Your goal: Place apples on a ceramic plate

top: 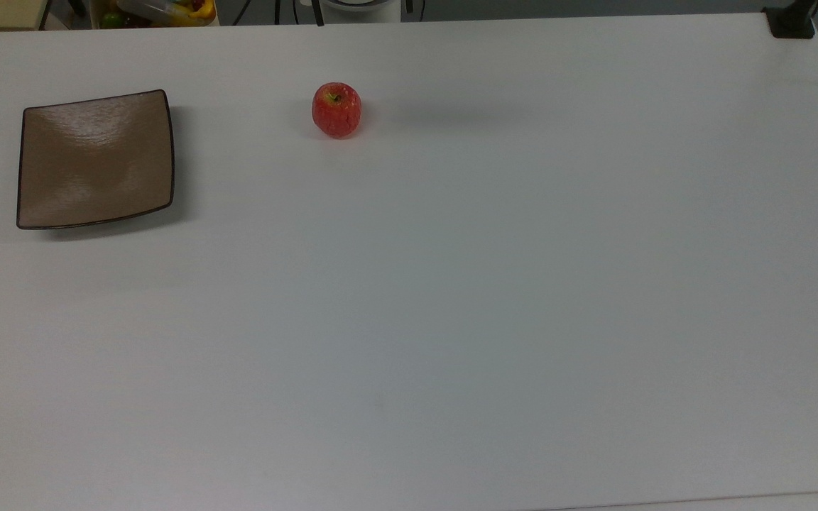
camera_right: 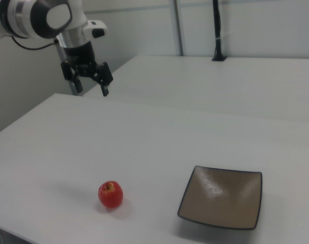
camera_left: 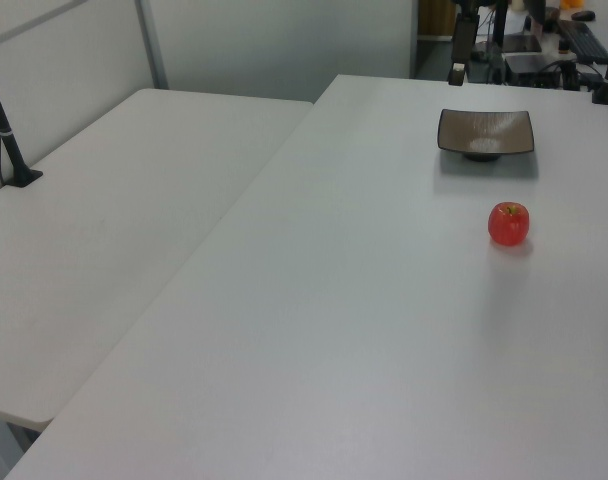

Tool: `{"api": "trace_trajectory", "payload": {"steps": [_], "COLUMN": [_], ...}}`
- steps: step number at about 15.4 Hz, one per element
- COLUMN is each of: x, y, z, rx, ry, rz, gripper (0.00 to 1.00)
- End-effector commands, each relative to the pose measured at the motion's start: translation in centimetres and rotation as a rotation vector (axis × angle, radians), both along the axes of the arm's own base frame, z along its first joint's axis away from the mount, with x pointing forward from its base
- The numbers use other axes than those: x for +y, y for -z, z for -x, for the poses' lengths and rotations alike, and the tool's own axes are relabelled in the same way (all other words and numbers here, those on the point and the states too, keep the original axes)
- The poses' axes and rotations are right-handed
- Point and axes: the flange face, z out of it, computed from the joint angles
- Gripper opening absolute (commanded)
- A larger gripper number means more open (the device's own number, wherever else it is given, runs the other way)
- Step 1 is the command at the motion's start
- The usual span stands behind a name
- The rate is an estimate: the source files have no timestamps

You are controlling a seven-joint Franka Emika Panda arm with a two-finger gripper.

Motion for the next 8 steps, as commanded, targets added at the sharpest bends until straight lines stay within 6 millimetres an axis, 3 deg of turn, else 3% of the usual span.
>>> {"api": "trace_trajectory", "payload": {"steps": [1, 8], "x": [0.37, 0.36], "y": [-0.26, -0.04], "z": [-0.08, -0.02], "rx": [-0.007, -0.002], "ry": [-0.025, -0.025], "rz": [0.0, 0.0], "gripper": [1.0, 1.0]}}
